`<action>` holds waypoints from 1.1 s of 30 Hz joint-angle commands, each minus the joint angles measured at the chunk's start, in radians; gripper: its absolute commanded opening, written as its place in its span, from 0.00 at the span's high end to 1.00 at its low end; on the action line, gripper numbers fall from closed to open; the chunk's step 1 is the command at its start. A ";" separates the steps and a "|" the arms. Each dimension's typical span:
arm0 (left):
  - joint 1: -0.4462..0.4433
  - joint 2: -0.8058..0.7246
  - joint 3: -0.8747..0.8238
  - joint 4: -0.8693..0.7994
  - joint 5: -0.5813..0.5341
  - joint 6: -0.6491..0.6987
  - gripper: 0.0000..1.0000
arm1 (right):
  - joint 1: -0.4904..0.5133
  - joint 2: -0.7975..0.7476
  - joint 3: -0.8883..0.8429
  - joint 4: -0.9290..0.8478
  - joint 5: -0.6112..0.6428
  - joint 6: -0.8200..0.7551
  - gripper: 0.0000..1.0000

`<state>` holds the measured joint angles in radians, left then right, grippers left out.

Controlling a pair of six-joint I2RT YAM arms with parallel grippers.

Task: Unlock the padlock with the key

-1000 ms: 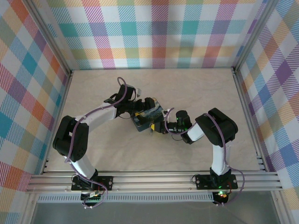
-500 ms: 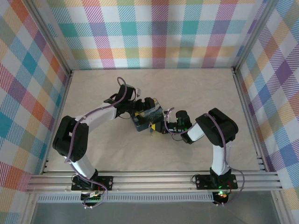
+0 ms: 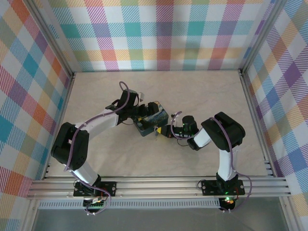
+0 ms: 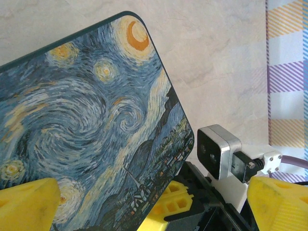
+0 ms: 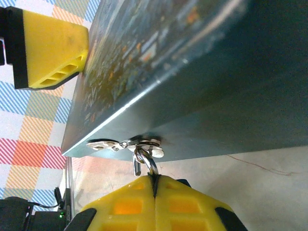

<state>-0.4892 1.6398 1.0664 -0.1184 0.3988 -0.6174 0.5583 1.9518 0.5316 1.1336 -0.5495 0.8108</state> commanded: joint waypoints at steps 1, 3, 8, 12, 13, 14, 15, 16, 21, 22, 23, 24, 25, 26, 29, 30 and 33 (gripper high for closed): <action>-0.026 -0.015 -0.035 -0.073 -0.016 -0.034 0.00 | 0.008 0.013 -0.014 0.084 0.042 0.041 0.96; -0.034 -0.023 -0.039 -0.082 -0.028 -0.039 0.00 | 0.008 0.015 -0.021 0.096 0.056 0.054 0.96; -0.043 -0.047 -0.052 -0.087 -0.052 -0.049 0.00 | 0.010 0.023 -0.020 0.100 0.075 0.105 0.97; -0.046 -0.049 -0.058 -0.086 -0.052 -0.052 0.00 | 0.009 0.021 -0.028 0.124 0.085 0.119 0.97; -0.046 -0.048 -0.061 -0.084 -0.052 -0.055 0.00 | 0.009 0.019 -0.028 0.126 0.088 0.122 0.97; -0.048 -0.049 -0.063 -0.080 -0.052 -0.057 0.00 | 0.010 0.018 -0.028 0.131 0.090 0.128 0.97; -0.049 -0.049 -0.065 -0.077 -0.049 -0.063 0.00 | 0.009 0.019 -0.028 0.139 0.093 0.137 0.97; -0.049 -0.049 -0.069 -0.071 -0.046 -0.067 0.00 | 0.010 0.020 -0.028 0.146 0.094 0.145 0.97; -0.054 -0.057 -0.076 -0.058 -0.038 -0.076 0.00 | 0.010 0.024 -0.032 0.180 0.119 0.185 0.97; -0.054 -0.058 -0.077 -0.059 -0.040 -0.076 0.00 | 0.011 0.024 -0.034 0.185 0.125 0.190 0.97; -0.054 -0.060 -0.076 -0.061 -0.040 -0.076 0.00 | 0.009 0.024 -0.038 0.191 0.131 0.197 0.97; -0.054 -0.061 -0.076 -0.061 -0.041 -0.076 0.00 | 0.009 0.024 -0.038 0.197 0.135 0.202 0.97; -0.054 -0.061 -0.076 -0.062 -0.041 -0.075 0.00 | 0.009 0.024 -0.040 0.199 0.139 0.206 0.97; -0.053 -0.060 -0.076 -0.063 -0.042 -0.073 0.00 | 0.009 0.023 -0.044 0.203 0.146 0.210 0.97; -0.054 -0.060 -0.076 -0.063 -0.041 -0.073 0.00 | 0.010 0.026 -0.049 0.216 0.169 0.220 0.97; -0.054 -0.061 -0.077 -0.063 -0.042 -0.073 0.00 | 0.011 0.025 -0.050 0.219 0.175 0.220 0.98; -0.054 -0.064 -0.076 -0.063 -0.040 -0.074 0.00 | 0.009 0.023 -0.050 0.217 0.188 0.222 0.98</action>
<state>-0.5232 1.5864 1.0176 -0.1268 0.3458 -0.6697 0.5636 1.9675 0.4889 1.2812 -0.3870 1.0145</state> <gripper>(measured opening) 0.998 0.051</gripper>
